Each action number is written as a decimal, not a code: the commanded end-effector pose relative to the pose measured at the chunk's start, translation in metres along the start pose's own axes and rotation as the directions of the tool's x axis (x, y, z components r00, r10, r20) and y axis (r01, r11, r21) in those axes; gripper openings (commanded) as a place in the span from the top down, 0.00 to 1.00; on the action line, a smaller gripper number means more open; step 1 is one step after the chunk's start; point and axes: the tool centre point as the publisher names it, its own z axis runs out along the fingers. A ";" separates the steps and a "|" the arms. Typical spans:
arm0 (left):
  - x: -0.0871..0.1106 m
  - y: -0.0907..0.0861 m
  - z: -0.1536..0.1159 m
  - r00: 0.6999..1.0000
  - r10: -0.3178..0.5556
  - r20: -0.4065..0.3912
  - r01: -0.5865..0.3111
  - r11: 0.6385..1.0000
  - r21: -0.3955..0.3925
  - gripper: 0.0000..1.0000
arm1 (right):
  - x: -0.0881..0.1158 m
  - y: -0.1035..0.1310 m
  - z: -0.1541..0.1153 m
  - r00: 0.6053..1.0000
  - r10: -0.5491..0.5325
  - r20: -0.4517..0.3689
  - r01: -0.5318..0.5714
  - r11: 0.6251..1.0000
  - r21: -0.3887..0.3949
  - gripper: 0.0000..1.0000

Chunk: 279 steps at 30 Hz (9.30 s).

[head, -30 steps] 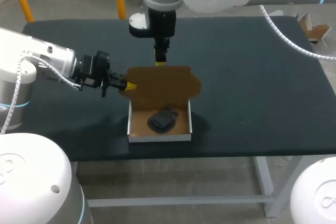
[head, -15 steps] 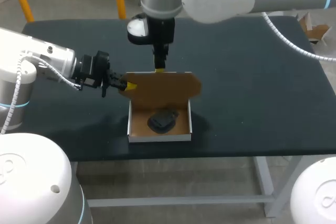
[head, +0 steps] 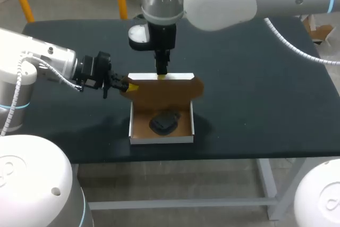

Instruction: Assemble the packaging by folding the flat box into shape, placing the metal phone stand inside, and closing the box properly

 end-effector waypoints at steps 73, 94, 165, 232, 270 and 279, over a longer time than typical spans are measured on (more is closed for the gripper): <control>0.000 0.001 0.001 1.000 0.000 0.000 0.000 1.000 0.001 1.00 | -0.019 -0.006 0.011 0.995 -0.020 -0.100 0.016 0.999 -0.046 0.00; 0.000 0.001 0.001 1.000 0.000 0.000 0.000 1.000 0.001 1.00 | -0.042 -0.017 -0.033 0.961 0.273 -0.048 -0.277 0.957 -0.091 0.00; 0.018 0.012 0.010 0.865 0.383 0.323 -0.355 0.924 -0.144 1.00 | -0.005 -0.060 0.007 0.354 0.906 -0.231 -0.931 0.364 0.002 0.00; 0.028 0.017 0.019 0.656 0.652 0.380 -0.623 0.752 -0.214 1.00 | 0.029 -0.092 0.049 -0.206 0.926 -0.317 -0.901 -0.053 0.431 0.00; 0.028 0.019 0.017 0.640 0.667 0.382 -0.631 0.740 -0.234 0.80 | 0.050 -0.097 0.082 -0.165 0.931 -0.327 -0.860 0.027 0.510 0.62; 0.032 0.018 0.012 0.638 0.668 0.384 -0.627 0.740 -0.245 0.70 | 0.050 -0.097 0.086 -0.148 0.933 -0.329 -0.859 0.043 0.510 0.61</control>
